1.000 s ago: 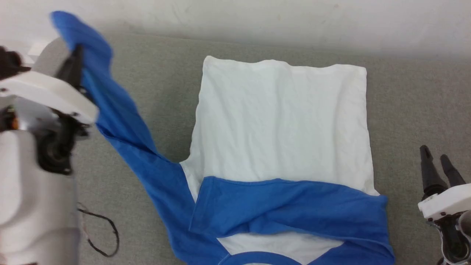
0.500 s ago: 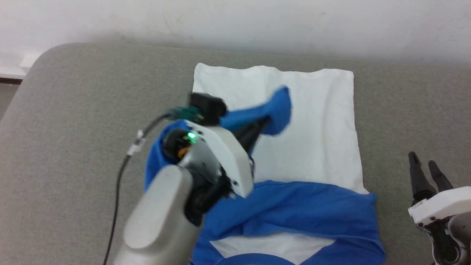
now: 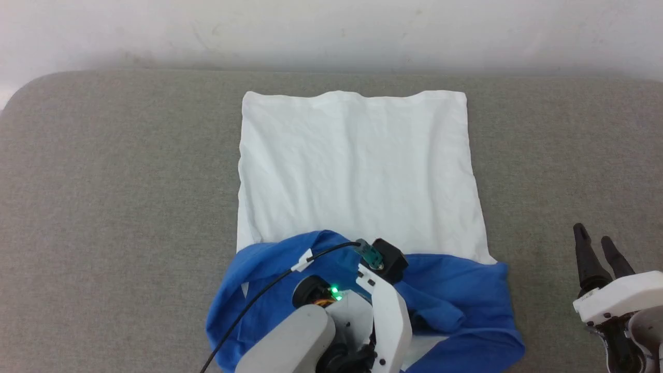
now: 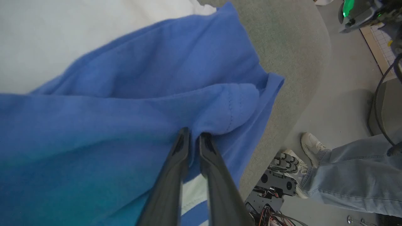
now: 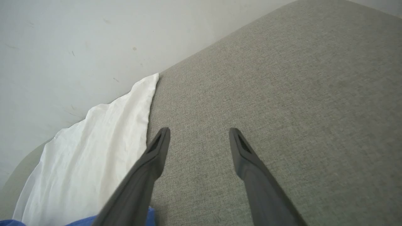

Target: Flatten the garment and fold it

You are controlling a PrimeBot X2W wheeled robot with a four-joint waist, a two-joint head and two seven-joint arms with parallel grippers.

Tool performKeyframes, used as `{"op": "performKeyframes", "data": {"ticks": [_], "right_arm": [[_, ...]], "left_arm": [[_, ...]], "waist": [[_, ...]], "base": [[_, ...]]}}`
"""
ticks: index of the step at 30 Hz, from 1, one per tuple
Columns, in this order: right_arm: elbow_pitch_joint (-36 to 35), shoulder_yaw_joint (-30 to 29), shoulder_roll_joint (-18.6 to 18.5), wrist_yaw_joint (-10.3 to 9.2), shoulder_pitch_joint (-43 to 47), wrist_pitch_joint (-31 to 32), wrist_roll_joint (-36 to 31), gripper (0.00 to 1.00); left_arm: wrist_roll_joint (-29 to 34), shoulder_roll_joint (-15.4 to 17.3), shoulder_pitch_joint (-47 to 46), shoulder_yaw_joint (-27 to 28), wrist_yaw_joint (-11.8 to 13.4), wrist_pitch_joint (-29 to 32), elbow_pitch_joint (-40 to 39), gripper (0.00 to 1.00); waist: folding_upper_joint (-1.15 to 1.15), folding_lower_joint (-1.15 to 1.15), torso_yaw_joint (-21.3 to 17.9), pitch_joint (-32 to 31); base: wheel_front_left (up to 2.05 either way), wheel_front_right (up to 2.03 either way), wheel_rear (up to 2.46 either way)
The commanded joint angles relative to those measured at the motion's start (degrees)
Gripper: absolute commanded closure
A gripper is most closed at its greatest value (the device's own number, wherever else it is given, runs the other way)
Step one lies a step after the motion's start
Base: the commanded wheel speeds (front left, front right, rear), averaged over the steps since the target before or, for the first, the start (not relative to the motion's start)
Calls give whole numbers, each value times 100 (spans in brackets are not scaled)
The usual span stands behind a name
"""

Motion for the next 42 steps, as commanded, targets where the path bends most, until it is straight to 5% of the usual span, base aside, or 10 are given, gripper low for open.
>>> {"op": "performKeyframes", "data": {"ticks": [1,7,12,21,29,37,42], "right_arm": [[12,-19,13,-5,36,-27,34,0],[71,57,13,-5,28,-25,47,0],[76,118,13,-5,6,-34,44,0],[-33,328,13,-5,-77,38,-46,0],[-250,611,13,-5,-376,435,-323,0],[-70,635,13,-5,-1772,1361,-1016,0],[793,534,-126,-5,-3640,2139,-2027,0]], "left_arm": [[-157,21,63,-64,-38,135,11,0],[-668,120,1,110,-38,268,-435,0],[-1180,209,-11,1004,224,-166,-1121,0],[-124,1065,-49,2612,862,-2816,-1122,0],[521,1326,249,2810,1006,-4278,-534,0],[516,1211,167,2865,1028,-4502,-614,0],[462,1105,-137,2933,1028,-4566,-939,0]], "waist": [[0,0,32,-17],[0,0,125,-131],[0,0,172,-185],[0,0,197,-171],[0,0,220,26],[0,0,387,586],[0,0,685,1298]], "base": [[0,0,0],[0,0,0],[0,0,0],[0,0,0],[0,0,0],[0,0,0],[0,0,0]]}}
